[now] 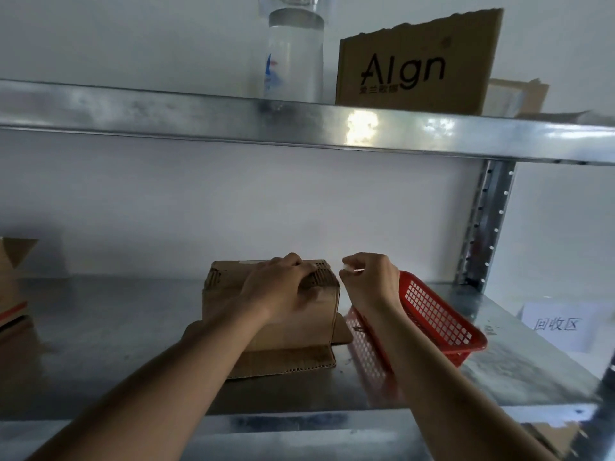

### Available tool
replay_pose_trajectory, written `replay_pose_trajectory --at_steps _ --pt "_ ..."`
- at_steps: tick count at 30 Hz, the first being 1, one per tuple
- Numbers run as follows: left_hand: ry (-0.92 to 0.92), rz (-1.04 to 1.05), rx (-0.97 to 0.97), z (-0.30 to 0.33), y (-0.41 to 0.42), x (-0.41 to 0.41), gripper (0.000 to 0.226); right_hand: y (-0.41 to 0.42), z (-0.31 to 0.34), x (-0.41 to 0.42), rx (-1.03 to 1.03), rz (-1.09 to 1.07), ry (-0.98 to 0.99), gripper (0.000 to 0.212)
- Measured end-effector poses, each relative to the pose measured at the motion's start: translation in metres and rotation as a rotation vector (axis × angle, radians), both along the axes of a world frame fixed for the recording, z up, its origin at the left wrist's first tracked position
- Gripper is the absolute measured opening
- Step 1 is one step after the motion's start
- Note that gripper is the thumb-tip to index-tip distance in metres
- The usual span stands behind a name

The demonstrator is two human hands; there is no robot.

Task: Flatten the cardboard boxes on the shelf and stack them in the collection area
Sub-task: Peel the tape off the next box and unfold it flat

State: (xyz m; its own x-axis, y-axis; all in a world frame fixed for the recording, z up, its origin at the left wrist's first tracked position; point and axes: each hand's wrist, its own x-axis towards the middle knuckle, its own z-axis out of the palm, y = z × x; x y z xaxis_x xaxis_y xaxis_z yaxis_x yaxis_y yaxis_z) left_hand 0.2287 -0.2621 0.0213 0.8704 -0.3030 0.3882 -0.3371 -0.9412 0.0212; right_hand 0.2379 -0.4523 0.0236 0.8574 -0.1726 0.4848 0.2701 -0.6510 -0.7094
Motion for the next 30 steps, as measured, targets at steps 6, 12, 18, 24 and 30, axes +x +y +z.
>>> replay_pose_trajectory --at_steps 6,12,18,24,30 --pt "-0.012 -0.023 -0.043 -0.005 -0.032 0.004 0.063 -0.042 -0.007 -0.005 -0.051 -0.094 0.076 0.020" --pt "-0.035 0.009 -0.043 -0.014 -0.047 0.003 0.065 -0.067 -0.020 -0.003 -0.142 -0.136 0.171 0.022" --pt "-0.085 0.050 -0.058 -0.019 -0.048 -0.005 0.066 -0.074 -0.032 -0.001 -0.200 -0.080 0.260 0.017" --pt "-0.092 0.056 -0.061 -0.019 -0.049 -0.014 0.064 -0.070 -0.030 -0.003 -0.200 -0.027 0.181 0.017" --pt "-0.087 0.011 -0.091 -0.018 -0.043 -0.021 0.059 -0.054 -0.019 -0.008 -0.084 0.170 -0.001 0.024"
